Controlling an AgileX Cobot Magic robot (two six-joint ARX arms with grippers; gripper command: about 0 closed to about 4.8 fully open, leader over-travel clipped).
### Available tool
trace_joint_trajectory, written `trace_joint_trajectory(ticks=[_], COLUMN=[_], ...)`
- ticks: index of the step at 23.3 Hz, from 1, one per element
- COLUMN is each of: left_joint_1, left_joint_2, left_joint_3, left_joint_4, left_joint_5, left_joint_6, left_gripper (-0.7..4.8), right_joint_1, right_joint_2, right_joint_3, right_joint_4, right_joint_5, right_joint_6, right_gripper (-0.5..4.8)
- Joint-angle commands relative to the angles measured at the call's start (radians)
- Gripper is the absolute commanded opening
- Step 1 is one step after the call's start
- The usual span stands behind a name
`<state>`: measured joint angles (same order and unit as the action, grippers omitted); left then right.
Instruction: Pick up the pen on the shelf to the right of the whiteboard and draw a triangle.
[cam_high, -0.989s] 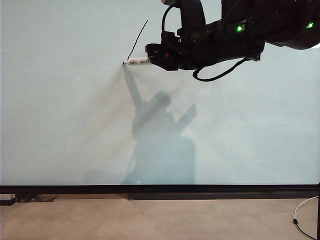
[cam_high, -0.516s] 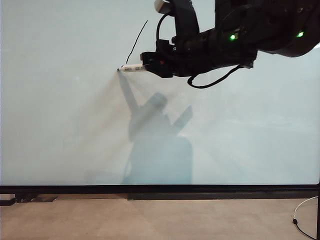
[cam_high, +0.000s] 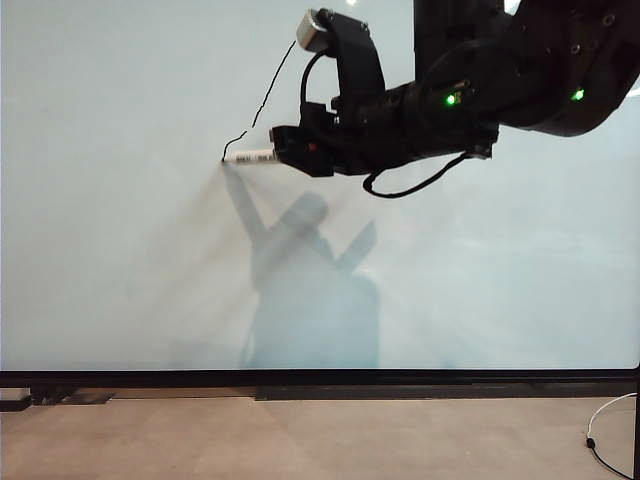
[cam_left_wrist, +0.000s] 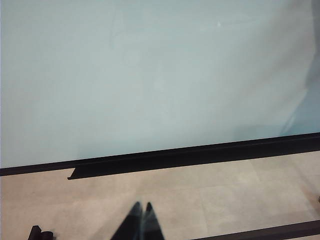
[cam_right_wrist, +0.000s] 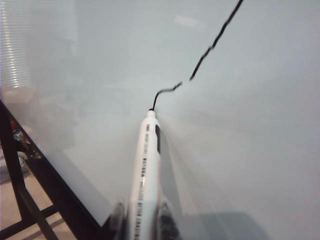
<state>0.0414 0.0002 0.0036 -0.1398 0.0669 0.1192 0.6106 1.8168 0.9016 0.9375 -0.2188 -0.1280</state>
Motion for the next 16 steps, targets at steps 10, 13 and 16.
trace_joint_trajectory(ticks=[10,13,16], left_joint_1=[0.000,0.000,0.000], left_joint_2=[0.000,0.000,0.000], left_joint_3=[0.003,0.003,0.003], left_joint_4=[0.005,0.006,0.006], left_joint_5=[0.000,0.000,0.000], left_joint_6=[0.001,0.001,0.001], left_gripper=[-0.05,-0.05,-0.05], right_joint_1=[-0.001,0.005,0.010], right_joint_2=[0.055,0.060,0.060], right_joint_3=[0.006,0.006,0.006], right_joint_4=[0.042,0.047,0.047], right_joint_5=[-0.004,-0.004,-0.003], right_joint_6=[0.027,0.027,0.027], right_gripper=[-0.05,-0.06,-0.05])
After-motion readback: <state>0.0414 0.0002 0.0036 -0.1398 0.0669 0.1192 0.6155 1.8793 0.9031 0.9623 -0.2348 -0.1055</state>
